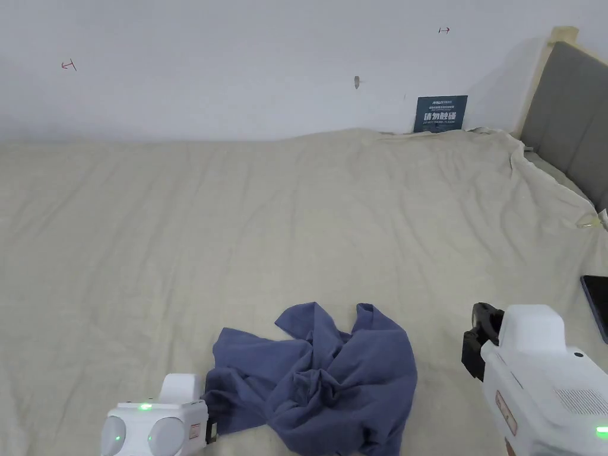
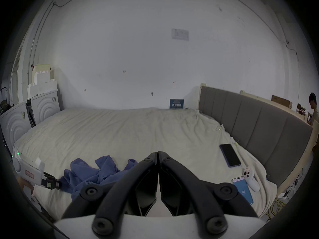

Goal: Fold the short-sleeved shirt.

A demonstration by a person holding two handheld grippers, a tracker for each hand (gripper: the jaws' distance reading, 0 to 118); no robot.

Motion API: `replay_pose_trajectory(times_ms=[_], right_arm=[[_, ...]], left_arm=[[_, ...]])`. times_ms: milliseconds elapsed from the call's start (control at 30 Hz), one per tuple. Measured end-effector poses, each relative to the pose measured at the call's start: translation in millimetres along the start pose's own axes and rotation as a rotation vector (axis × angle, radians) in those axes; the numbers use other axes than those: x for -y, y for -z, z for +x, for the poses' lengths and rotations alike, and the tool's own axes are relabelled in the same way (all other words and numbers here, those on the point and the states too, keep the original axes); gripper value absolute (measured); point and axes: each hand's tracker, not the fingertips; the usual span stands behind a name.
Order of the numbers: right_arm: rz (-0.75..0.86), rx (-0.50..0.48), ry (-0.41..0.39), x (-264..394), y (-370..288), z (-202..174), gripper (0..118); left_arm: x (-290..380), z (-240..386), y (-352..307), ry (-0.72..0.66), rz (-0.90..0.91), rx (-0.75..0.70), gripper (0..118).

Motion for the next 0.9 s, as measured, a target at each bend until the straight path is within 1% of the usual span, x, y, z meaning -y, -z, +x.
replay_pose_trajectory(times_ms=[33, 100, 133, 167, 200, 233, 267, 300, 333, 367, 433, 467, 500, 533, 600, 667, 700, 733, 767, 833, 867, 900], right_arm=[[-0.054, -0.001, 0.001, -2.6, 11.7, -1.0, 1], [-0.111, -0.019, 0.011, -3.6, 35.9, 2.0, 2], [-0.169, -0.03, 0.007, -4.0, 51.7, 3.3, 4], [-0.193, -0.042, 0.019, -3.6, 66.2, 4.0, 11], [-0.222, -0.056, 0.035, -2.5, 81.2, 4.4, 21], [-0.261, -0.054, 0.034, 0.7, 97.8, 7.5, 30], [-0.292, -0.075, 0.071, 3.5, 113.9, 9.8, 39], [-0.324, -0.087, 0.077, 5.3, 127.3, 10.3, 59], [-0.352, -0.096, 0.092, 7.9, 142.3, 10.8, 74], [-0.378, -0.088, 0.093, 8.3, 150.5, 5.3, 74], [-0.429, -0.098, 0.109, 12.6, 173.9, 3.7, 85], [-0.446, -0.099, 0.103, 14.1, 186.1, 2.4, 90], [-0.464, -0.102, 0.106, 13.9, 190.2, -2.3, 90], [-0.506, -0.095, 0.091, 14.9, 200.4, -6.2, 90], [-0.563, -0.099, 0.112, 18.8, 220.6, -9.4, 90], [-0.61, -0.105, 0.116, 21.9, 227.5, -15.9, 90], [-0.622, -0.104, 0.118, 24.2, 232.9, -17.7, 89], [-0.633, -0.104, 0.145, 27.5, 235.9, -18.6, 87], [-0.648, -0.101, 0.159, 31.5, 242.2, -16.5, 83], [-0.67, -0.11, 0.162, 36.9, 246.8, -18.7, 57], [-0.688, -0.114, 0.17, 39.9, 248.4, -19.8, 43], [-0.707, -0.114, 0.182, 44.2, 253.1, -16.4, 25]], left_arm=[[-1.7, -2.4, -6.3, -0.013, 0.012, 0.02, 0], [-4.9, -6.2, -17.0, -0.027, 0.031, 0.081, 0], [-6.9, -8.6, -22.8, -0.033, 0.038, 0.093, 0], [-8.8, -12.4, -26.2, -0.036, 0.045, 0.099, 0], [-10.7, -14.4, -30.3, -0.041, 0.052, 0.108, 0], [-12.3, -16.0, -34.3, -0.048, 0.059, 0.116, 0], [-13.8, -17.6, -38.5, -0.058, 0.067, 0.129, 0], [-15.0, -19.3, -40.6, -0.064, 0.072, 0.139, 0], [-16.1, -20.3, -43.2, -0.068, 0.075, 0.145, 0], [-16.6, -20.5, -45.6, -0.07, 0.081, 0.15, 0], [-17.6, -20.4, -47.0, -0.058, 0.087, 0.154, 0], [-17.9, -20.2, -46.7, -0.052, 0.089, 0.154, 0], [-18.0, -19.9, -46.9, -0.047, 0.09, 0.154, 0], [-18.2, -19.7, -47.1, -0.044, 0.09, 0.157, 0], [-18.7, -19.0, -47.2, -0.04, 0.091, 0.159, 0], [-19.1, -18.3, -46.7, -0.037, 0.091, 0.157, 0], [-19.1, -18.6, -45.2, -0.036, 0.092, 0.157, 0], [-19.2, -18.7, -44.5, -0.036, 0.092, 0.159, 0], [-19.1, -18.8, -44.3, -0.038, 0.092, 0.161, 0], [-18.9, -18.8, -43.8, -0.041, 0.091, 0.162, 0], [-18.8, -18.9, -43.4, -0.042, 0.089, 0.161, 0], [-18.8, -19.0, -43.1, -0.042, 0.087, 0.16, 0]])
